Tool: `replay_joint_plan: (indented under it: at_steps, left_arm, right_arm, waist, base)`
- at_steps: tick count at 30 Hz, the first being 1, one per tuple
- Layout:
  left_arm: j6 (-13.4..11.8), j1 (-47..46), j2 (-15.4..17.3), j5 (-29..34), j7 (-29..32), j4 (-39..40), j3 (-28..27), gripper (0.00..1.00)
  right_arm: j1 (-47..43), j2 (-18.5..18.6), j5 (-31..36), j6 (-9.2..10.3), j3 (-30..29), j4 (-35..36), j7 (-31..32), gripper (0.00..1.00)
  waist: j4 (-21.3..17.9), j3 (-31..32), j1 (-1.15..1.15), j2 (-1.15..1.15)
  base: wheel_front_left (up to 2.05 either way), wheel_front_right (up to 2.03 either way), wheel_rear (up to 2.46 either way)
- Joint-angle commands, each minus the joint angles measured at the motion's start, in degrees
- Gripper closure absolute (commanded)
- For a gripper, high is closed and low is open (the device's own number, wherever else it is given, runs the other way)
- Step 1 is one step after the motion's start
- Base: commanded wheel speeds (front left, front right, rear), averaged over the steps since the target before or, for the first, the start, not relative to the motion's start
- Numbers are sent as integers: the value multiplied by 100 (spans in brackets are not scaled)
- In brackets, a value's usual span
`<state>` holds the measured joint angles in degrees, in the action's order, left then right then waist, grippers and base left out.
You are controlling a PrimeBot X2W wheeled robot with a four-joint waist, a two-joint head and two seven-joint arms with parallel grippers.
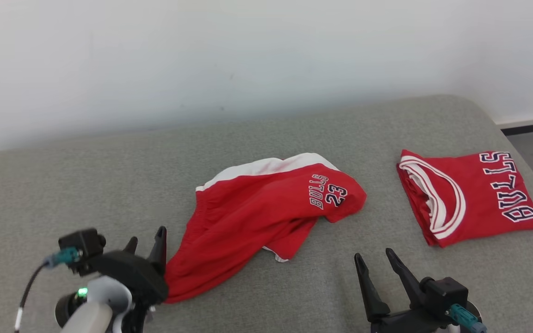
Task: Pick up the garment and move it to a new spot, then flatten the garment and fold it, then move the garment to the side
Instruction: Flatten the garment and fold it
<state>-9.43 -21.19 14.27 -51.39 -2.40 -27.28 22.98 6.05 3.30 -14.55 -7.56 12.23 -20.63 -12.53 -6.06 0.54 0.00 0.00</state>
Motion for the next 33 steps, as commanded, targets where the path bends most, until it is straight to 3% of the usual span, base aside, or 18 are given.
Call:
replay_joint_plan:
  at_steps: [1,7,16,29,30,31,32,33]
  left_arm:
    - [-109,-230,99,-1,307,4,50,0]
    - [-209,-934,166,165,867,-347,279,0]
    - [-210,-1586,190,301,1205,-1024,420,0]
    - [-54,-2018,283,330,1162,-1632,444,0]
    - [-4,-2045,276,332,1134,-1643,449,24]
    - [25,-2068,276,334,1128,-1660,459,82]
    - [60,-2090,266,325,1110,-1667,464,100]
    - [88,-2100,252,302,1066,-1678,447,100]
  right_arm:
    - [51,16,-38,17,61,26,21,0]
    - [245,0,-26,17,125,90,20,0]
    - [477,-15,-47,17,136,49,-67,0]
    - [579,-35,-69,17,98,-62,-180,0]
    - [585,-36,-71,17,101,-73,-188,0]
    - [596,-38,-74,17,107,-84,-196,0]
    - [612,-39,-78,17,116,-96,-201,0]
    - [625,-39,-84,17,127,-104,-204,0]
  waist:
    - [-154,-113,0,0]
    - [-569,-518,0,0]
    - [-1104,-974,0,0]
    - [-1267,-1170,0,0]
    - [-1258,-1167,0,0]
    - [-1251,-1161,0,0]
    - [-1245,-1154,0,0]
    - [-1242,-1146,0,0]
  base:
    - [0,0,0]
    - [0,0,0]
    - [0,0,0]
    - [0,0,0]
    - [0,0,0]
    - [0,0,0]
    - [0,0,0]
    - [0,0,0]
